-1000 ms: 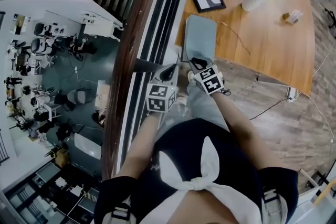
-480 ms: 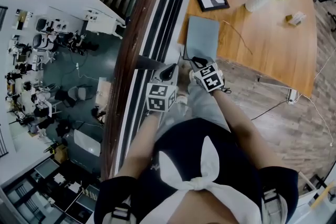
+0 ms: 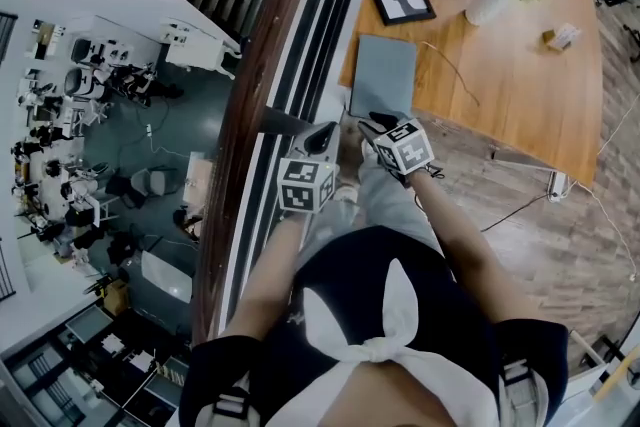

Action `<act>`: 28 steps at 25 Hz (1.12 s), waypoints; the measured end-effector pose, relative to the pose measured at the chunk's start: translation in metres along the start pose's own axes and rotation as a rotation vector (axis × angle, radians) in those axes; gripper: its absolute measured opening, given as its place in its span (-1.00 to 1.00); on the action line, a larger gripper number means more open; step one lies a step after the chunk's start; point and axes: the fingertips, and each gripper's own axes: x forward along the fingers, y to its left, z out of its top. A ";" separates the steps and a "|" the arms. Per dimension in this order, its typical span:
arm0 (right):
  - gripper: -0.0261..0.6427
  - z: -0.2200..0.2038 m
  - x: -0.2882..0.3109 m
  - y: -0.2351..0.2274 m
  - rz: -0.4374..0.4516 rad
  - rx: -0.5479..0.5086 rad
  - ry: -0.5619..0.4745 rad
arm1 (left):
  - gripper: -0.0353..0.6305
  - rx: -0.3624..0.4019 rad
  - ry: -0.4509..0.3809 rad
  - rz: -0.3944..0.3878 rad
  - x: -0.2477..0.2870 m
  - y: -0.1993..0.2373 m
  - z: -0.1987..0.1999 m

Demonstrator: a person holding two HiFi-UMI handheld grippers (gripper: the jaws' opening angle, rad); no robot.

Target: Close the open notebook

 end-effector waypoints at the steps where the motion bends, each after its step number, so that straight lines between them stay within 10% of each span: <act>1: -0.53 0.006 -0.005 0.001 -0.001 0.007 -0.022 | -0.84 0.003 -0.002 -0.001 0.000 0.000 0.001; 12: -0.93 0.058 -0.060 0.008 -0.091 -0.007 -0.259 | -0.84 0.047 -0.052 -0.029 -0.006 -0.012 0.032; 28: -0.93 0.072 -0.115 0.041 -0.172 -0.095 -0.347 | -0.83 0.125 -0.129 -0.117 -0.027 -0.049 0.062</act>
